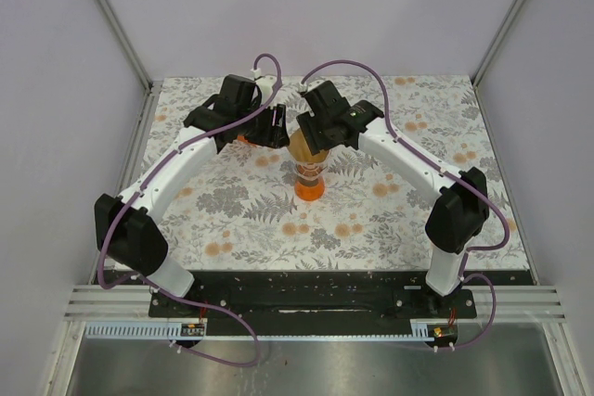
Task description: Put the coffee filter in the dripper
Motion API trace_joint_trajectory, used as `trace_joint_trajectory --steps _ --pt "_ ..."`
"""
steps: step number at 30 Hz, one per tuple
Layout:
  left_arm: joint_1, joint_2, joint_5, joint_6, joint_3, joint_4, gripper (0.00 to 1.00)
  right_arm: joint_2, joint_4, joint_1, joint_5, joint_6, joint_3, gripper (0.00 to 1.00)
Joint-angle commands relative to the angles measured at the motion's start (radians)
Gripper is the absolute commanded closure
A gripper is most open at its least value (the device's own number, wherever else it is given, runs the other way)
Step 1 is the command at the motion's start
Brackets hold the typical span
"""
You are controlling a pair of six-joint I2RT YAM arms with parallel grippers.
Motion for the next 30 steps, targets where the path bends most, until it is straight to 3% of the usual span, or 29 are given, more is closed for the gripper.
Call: trace_joint_trajectory --steps 1,12,21,26,30 --pt "-0.003 -0.006 -0.02 0.02 0.011 0.038 0.41 -0.009 0.031 -0.006 -0.019 0.005 0.011 0.34" --pt "-0.003 -0.038 0.003 0.044 0.065 0.024 0.26 -0.078 0.028 -0.008 -0.046 -0.016 0.055 0.31" --pt "0.003 -0.059 -0.006 0.072 0.1 0.007 0.17 -0.125 0.022 -0.009 -0.029 -0.035 0.095 0.22" --pt "0.041 -0.079 -0.008 0.085 0.105 0.01 0.08 -0.156 0.025 -0.021 -0.037 -0.045 0.105 0.14" --pt "0.095 -0.096 0.009 0.093 0.106 0.012 0.06 -0.185 0.025 -0.035 -0.031 -0.048 0.105 0.12"
